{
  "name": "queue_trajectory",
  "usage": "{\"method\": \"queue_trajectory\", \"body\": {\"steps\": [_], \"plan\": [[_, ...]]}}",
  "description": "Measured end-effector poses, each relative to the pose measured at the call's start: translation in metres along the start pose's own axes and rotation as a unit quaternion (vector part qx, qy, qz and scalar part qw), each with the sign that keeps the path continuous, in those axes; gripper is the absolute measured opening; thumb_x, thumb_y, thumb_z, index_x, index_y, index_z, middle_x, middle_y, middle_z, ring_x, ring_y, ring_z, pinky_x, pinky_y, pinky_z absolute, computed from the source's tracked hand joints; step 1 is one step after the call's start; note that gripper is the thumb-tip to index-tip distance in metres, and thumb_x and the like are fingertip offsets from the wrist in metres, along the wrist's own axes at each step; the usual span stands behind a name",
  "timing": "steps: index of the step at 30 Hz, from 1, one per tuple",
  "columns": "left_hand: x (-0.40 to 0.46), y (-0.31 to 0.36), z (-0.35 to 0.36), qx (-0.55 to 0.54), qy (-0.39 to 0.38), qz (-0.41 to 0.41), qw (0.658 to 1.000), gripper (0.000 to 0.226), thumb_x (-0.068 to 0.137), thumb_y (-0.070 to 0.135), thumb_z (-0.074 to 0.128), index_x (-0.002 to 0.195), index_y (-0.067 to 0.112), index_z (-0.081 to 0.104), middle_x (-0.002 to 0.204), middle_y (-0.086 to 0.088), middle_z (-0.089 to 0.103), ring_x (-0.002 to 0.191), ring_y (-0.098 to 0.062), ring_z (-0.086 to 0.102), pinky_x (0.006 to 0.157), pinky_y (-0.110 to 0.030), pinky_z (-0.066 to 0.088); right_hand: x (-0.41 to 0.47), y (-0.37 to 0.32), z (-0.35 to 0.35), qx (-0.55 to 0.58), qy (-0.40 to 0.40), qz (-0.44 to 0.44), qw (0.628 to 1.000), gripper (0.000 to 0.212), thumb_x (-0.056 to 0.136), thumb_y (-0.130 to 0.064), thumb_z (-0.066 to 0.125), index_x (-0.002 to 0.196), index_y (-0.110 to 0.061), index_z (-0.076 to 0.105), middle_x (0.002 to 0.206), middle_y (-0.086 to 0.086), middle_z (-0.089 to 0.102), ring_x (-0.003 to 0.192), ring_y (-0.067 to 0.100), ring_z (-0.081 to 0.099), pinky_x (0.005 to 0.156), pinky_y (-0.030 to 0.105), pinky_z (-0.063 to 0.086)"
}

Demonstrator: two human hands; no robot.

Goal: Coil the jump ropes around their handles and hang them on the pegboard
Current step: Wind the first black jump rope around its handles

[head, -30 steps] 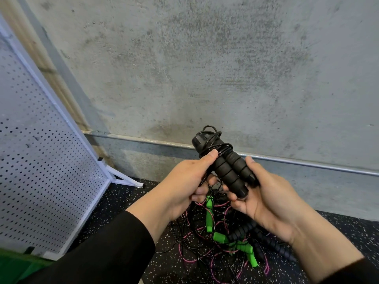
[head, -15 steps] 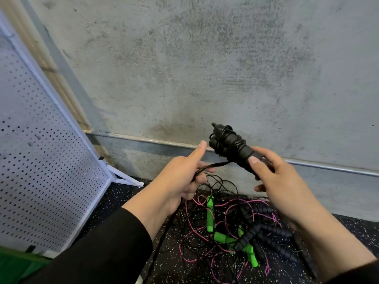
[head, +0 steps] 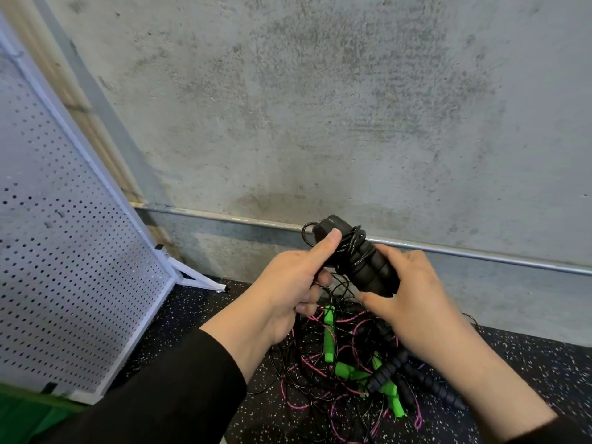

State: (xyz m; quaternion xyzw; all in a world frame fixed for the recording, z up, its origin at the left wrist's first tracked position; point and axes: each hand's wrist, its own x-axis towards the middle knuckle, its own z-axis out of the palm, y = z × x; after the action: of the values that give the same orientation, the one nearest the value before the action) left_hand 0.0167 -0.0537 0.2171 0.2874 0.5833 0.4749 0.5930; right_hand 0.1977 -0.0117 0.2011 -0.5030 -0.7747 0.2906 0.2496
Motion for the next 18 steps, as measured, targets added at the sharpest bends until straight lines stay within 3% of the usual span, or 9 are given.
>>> {"method": "queue_trajectory", "body": {"steps": [3, 8, 11, 13, 14, 16, 18], "plan": [[0.001, -0.005, 0.002, -0.005, 0.003, 0.001, 1.0, 0.047, 0.082, 0.062, 0.072, 0.098, 0.018, 0.066, 0.067, 0.004, 0.048, 0.045, -0.006, 0.024, 0.039, -0.021, 0.021, -0.002, -0.004, 0.001, -0.039, 0.012, -0.009, 0.999, 0.068, 0.076, -0.034, 0.086, 0.136, -0.041, 0.054, 0.096, -0.014, 0.039, 0.091, 0.01, 0.049, 0.079, 0.025, 0.038], [0.002, -0.006, 0.001, -0.001, 0.018, 0.016, 1.0, 0.037, 0.086, 0.057, 0.071, 0.089, 0.021, 0.062, 0.065, 0.004, 0.047, 0.045, -0.007, 0.024, 0.04, -0.021, 0.021, -0.006, -0.012, 0.003, -0.067, 0.008, -0.031, 0.997, 0.066, 0.075, -0.045, 0.085, 0.132, -0.046, 0.052, 0.095, -0.015, 0.038, 0.088, 0.003, 0.047, 0.074, 0.02, 0.037], [0.002, -0.004, -0.001, -0.005, 0.014, 0.03, 0.999, 0.036, 0.088, 0.056, 0.07, 0.084, 0.021, 0.061, 0.066, 0.003, 0.047, 0.046, -0.007, 0.023, 0.04, -0.021, 0.02, -0.003, -0.013, -0.006, 0.023, -0.033, -0.004, 0.999, 0.055, 0.076, -0.046, 0.082, 0.123, -0.052, 0.056, 0.101, -0.014, 0.047, 0.093, -0.007, 0.051, 0.076, 0.004, 0.037], [0.0, -0.004, -0.001, -0.02, 0.002, 0.036, 0.999, 0.038, 0.089, 0.055, 0.068, 0.092, 0.018, 0.06, 0.066, 0.004, 0.046, 0.046, -0.007, 0.022, 0.041, -0.02, 0.019, -0.001, -0.016, -0.013, 0.133, -0.03, 0.025, 0.99, 0.025, 0.087, -0.044, 0.073, 0.11, -0.048, 0.063, 0.106, -0.011, 0.061, 0.089, -0.011, 0.058, 0.076, 0.002, 0.04], [-0.001, -0.003, -0.001, -0.028, -0.008, 0.04, 0.999, 0.04, 0.09, 0.055, 0.067, 0.099, 0.016, 0.06, 0.066, 0.004, 0.047, 0.046, -0.006, 0.022, 0.041, -0.02, 0.02, -0.001, -0.018, -0.015, 0.218, -0.028, 0.05, 0.974, 0.013, 0.094, -0.043, 0.063, 0.106, -0.041, 0.068, 0.105, -0.006, 0.068, 0.086, -0.005, 0.064, 0.079, 0.01, 0.047], [-0.002, -0.001, 0.002, -0.029, -0.029, 0.053, 0.998, 0.044, 0.091, 0.053, 0.066, 0.108, 0.013, 0.058, 0.067, 0.004, 0.047, 0.046, -0.007, 0.022, 0.041, -0.02, 0.021, -0.002, -0.02, -0.016, 0.405, -0.042, 0.142, 0.902, 0.033, 0.104, -0.043, 0.046, 0.108, -0.023, 0.072, 0.101, 0.005, 0.076, 0.087, 0.017, 0.071, 0.083, 0.035, 0.057], [-0.002, 0.0, 0.003, -0.02, -0.04, 0.067, 0.997, 0.043, 0.092, 0.052, 0.065, 0.109, 0.014, 0.055, 0.068, 0.004, 0.046, 0.048, -0.007, 0.021, 0.042, -0.02, 0.022, -0.002, -0.021, -0.018, 0.519, -0.088, 0.236, 0.817, 0.048, 0.104, -0.045, 0.042, 0.107, -0.009, 0.072, 0.099, 0.021, 0.075, 0.079, 0.032, 0.072, 0.074, 0.045, 0.062]]}}
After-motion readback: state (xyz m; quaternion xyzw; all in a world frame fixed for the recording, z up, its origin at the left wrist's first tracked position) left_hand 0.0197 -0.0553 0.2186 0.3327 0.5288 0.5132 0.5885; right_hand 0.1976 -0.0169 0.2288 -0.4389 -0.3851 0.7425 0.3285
